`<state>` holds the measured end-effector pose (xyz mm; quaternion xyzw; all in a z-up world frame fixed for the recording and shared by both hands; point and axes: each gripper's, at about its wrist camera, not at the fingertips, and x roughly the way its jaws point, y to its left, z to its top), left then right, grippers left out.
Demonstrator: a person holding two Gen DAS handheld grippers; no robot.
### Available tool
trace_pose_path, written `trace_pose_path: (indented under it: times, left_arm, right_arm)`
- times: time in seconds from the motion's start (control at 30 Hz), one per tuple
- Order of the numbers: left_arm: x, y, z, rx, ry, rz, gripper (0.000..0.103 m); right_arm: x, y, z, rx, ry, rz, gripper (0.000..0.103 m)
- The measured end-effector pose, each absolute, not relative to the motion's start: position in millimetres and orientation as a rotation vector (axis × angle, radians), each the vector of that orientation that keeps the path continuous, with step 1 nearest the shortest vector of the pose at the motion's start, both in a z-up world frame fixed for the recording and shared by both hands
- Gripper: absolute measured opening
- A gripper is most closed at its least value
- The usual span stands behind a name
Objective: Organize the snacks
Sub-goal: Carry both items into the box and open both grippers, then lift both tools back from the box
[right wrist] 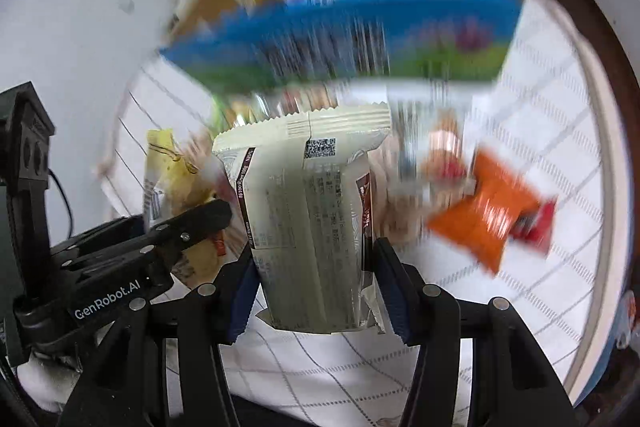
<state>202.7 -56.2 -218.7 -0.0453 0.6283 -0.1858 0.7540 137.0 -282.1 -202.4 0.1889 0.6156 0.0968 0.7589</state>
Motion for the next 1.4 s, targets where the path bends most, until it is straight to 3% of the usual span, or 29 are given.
trace_pose_path:
  times: [0.17, 0.33, 0.6, 0.9, 0.97, 1.0, 1.07, 1.13, 1.17, 1.4]
  left_arm:
    - [265.5, -79.7, -174.6, -0.11, 1.334, -0.432, 0.039]
    - [339.9, -92.3, -171.4, -0.084, 1.352, -0.395, 0.039]
    - [421.8, -107.8, -236.8, -0.029, 1.503, -0.315, 0.039]
    - [430.3, -102.9, -307.0, -0.017, 1.644, -0.278, 0.04]
    - [424.9, -102.7, -313.9, 0.001, 1.661, -0.271, 0.044]
    - [422.9, -100.5, -318.1, 0.007, 1.67, -0.267, 0.049]
    - [419.0, -97.2, -321.3, 0.02, 1.665, -0.255, 0.063]
    - [416.4, -91.9, -320.7, 0.042, 1.642, -0.237, 0.086]
    - [415.1, -89.8, -319.8, 0.043, 1.632, -0.241, 0.087]
    - [396.9, -84.0, -304.5, 0.049, 1.59, -0.258, 0.088]
  right_arm:
    - [199.5, -311.5, -147.7, 0.429, 1.234, 0.18, 0.058]
    - [268.7, -331.5, -140.0, 0.423, 1.209, 0.11, 0.058]
    - [355.0, -331.2, -198.6, 0.415, 1.343, 0.031, 0.058]
    - [382.5, -317.7, -278.2, 0.385, 1.509, 0.019, 0.059]
    - [381.9, -316.3, -293.1, 0.397, 1.565, 0.042, 0.062]
    - [381.2, -315.4, -296.8, 0.4, 1.582, 0.05, 0.07]
    - [381.5, -312.9, -298.8, 0.353, 1.597, 0.041, 0.086]
    - [382.1, -312.9, -298.6, 0.326, 1.599, 0.035, 0.091]
    - [382.6, -312.7, -297.2, 0.307, 1.596, 0.028, 0.094]
    - [380.4, -314.9, -279.9, 0.251, 1.544, 0.001, 0.095]
